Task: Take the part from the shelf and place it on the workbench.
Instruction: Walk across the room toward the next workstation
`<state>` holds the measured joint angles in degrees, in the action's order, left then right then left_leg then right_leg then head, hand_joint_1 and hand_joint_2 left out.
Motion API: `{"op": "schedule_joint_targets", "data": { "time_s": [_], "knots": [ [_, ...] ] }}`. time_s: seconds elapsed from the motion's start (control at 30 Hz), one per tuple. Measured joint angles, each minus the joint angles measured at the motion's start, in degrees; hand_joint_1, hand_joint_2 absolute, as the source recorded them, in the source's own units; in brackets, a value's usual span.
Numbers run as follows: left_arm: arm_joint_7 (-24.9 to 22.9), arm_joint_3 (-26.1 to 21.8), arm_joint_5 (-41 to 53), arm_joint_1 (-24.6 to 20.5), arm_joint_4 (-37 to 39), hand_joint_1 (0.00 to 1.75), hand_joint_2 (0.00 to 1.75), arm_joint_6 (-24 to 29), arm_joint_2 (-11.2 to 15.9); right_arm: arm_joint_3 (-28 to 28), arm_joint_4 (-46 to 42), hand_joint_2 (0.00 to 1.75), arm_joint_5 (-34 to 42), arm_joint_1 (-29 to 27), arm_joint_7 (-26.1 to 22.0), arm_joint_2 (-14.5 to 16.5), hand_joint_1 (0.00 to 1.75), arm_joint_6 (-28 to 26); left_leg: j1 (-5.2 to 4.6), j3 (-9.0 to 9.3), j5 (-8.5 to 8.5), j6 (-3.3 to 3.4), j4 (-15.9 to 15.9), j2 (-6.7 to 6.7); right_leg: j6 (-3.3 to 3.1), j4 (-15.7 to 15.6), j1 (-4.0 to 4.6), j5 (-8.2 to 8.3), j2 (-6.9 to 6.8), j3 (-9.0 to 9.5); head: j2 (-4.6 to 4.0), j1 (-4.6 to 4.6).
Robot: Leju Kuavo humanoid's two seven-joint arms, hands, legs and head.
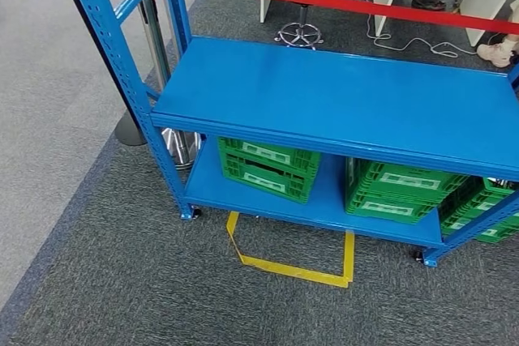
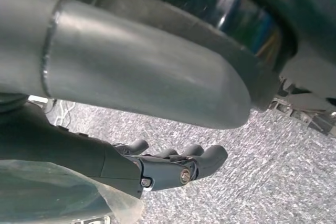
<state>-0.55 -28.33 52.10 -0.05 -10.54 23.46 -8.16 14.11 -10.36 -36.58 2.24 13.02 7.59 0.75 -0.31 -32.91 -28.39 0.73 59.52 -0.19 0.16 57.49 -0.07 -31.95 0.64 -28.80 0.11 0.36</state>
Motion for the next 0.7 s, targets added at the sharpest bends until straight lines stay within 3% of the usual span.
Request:
{"op": "schedule_joint_targets", "data": {
  "time_s": [0.1, 0.27, 0.33, 0.4, 0.43, 0.47, 0.5, 0.57, 0.6, 0.63, 0.7],
  "knots": [
    [1.0, -0.2, 0.3, -0.1, 0.0, 0.00, 0.00, 0.1, 0.2, 0.0, 0.0, 0.00, 0.0, 0.0, -0.3, 0.0, 0.00, 0.0, -0.28, 0.00, -0.24, 0.56, 0.2, 0.00, 1.20, -0.3, -0.33, 0.01, 0.00, 0.14, 0.00, -0.03],
    [0.5, -0.2, 1.8, -0.1, 0.0, 0.00, 0.00, -0.9, 0.5, 0.2, 0.0, 0.00, 1.2, 0.0, -1.3, 0.1, 0.00, -0.2, -0.25, 0.44, -0.10, 1.66, -0.7, 0.06, 2.15, -0.2, -0.59, -0.48, -0.07, 0.30, 0.00, -0.02],
    [0.1, -0.2, 2.2, -0.2, 0.0, 0.00, 0.00, -1.1, 0.6, 0.3, 0.0, 0.00, 1.8, -0.1, -1.5, 0.1, 0.00, -0.4, 0.11, 0.89, 0.24, 2.14, -1.4, 0.15, 2.35, 3.7, -0.57, -2.73, -0.15, -1.47, 0.00, 0.13],
    [-0.3, -0.2, 2.7, -0.2, 0.0, 0.00, 0.00, -1.2, 0.6, 0.7, 0.0, 0.00, 2.7, -0.3, -1.6, 0.1, 0.00, -0.6, 0.11, 0.99, 0.23, 2.29, -1.5, 0.22, 2.46, 11.2, -0.64, -5.97, -0.19, -5.57, 0.00, 0.20],
    [-0.3, -0.2, 2.9, -0.2, 0.0, 0.00, 0.00, -1.1, 0.7, 1.1, 0.0, 0.00, 3.2, -0.4, -1.5, 0.1, 0.00, -0.6, 0.12, 1.03, 0.17, 2.27, -1.5, 0.24, 2.53, 14.2, -0.68, -6.72, -0.21, -7.42, 0.00, 0.19],
    [-0.3, -0.2, 3.0, -0.2, 0.0, 0.00, 0.00, -0.9, 0.7, 1.5, 0.0, 0.00, 3.6, -0.4, -1.2, 0.1, 0.00, -0.7, 0.16, 1.12, 0.09, 2.18, -1.5, 0.25, 2.60, 15.5, -0.73, -6.39, -0.25, -8.46, 0.00, 0.17],
    [-0.1, -0.2, 3.1, -0.2, 0.0, 0.00, 0.00, -0.6, 0.6, 2.0, 0.0, 0.00, 4.0, -0.5, -0.8, 0.1, 0.00, -0.7, 0.23, 1.29, -0.04, 2.02, -1.5, 0.23, 2.67, 14.5, -0.80, -4.86, -0.31, -8.35, 0.00, 0.17],
    [0.4, -0.2, 3.1, -0.2, 0.0, 0.00, 0.00, 0.1, 0.5, 2.8, 0.0, 0.00, 4.4, -0.5, 0.1, 0.1, 0.00, -0.9, 0.42, 1.78, -0.43, 1.44, -1.4, 0.16, 2.82, 7.5, -1.06, -0.33, -0.54, -5.45, 0.00, 0.19],
    [0.5, -0.2, 3.2, -0.2, 0.0, 0.00, 0.00, 0.3, 0.4, 3.1, 0.0, 0.00, 4.6, -0.6, 0.3, 0.2, 0.00, -1.1, 0.40, 1.96, -0.69, 1.04, -1.2, 0.09, 2.76, 4.1, -1.08, 1.18, -0.55, -3.86, 0.00, 0.23],
    [0.5, -0.2, 3.2, -0.2, 0.0, 0.00, 0.00, 0.4, 0.3, 3.4, 0.0, 0.00, 4.7, -0.6, 0.4, 0.2, 0.00, -1.3, 0.36, 2.06, -0.86, 0.63, -1.1, 0.05, 2.54, 1.9, -1.06, 1.91, -0.52, -2.75, 0.00, 0.21],
    [0.1, -0.2, 3.5, -0.2, 0.0, 0.00, 0.00, 0.5, 0.2, 3.9, 0.0, 0.00, 4.9, -0.9, 0.2, 0.3, 0.00, -1.8, 0.26, 2.13, -0.92, -0.06, -1.1, 0.01, 1.83, 0.9, -0.79, 1.87, -0.26, -2.15, 0.00, 0.18]
  ]
}}
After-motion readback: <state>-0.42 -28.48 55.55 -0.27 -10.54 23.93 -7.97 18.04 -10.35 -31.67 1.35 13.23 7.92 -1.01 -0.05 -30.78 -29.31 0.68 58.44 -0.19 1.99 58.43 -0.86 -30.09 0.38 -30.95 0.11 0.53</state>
